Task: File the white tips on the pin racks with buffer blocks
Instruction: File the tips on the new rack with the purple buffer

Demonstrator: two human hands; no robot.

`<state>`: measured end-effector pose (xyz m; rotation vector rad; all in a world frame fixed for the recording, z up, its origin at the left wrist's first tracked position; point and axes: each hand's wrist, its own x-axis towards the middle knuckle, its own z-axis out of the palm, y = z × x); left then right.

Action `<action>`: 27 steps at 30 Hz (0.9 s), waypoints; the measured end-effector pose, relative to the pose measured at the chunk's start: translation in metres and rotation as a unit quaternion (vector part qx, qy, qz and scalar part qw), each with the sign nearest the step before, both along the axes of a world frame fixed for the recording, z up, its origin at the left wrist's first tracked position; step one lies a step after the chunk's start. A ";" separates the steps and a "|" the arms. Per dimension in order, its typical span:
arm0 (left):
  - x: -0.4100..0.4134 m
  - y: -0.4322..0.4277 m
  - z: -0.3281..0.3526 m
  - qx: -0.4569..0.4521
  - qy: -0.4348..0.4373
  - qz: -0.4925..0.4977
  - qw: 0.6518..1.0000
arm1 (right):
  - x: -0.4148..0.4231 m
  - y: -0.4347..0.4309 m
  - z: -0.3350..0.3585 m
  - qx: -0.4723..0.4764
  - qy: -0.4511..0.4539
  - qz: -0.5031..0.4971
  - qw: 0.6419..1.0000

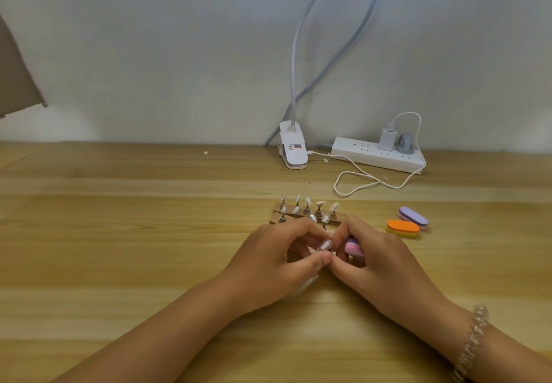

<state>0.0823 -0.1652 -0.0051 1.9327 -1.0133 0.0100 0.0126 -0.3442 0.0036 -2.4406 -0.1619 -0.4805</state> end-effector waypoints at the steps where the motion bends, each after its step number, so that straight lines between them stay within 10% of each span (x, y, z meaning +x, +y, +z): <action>1: 0.000 0.000 0.000 0.007 -0.011 0.004 1.000 | 0.000 0.001 0.000 -0.005 0.003 0.002 1.000; 27: 0.006 0.001 -0.003 0.087 -0.069 0.066 0.992 | -0.004 0.000 0.000 -0.005 0.016 -0.034 0.999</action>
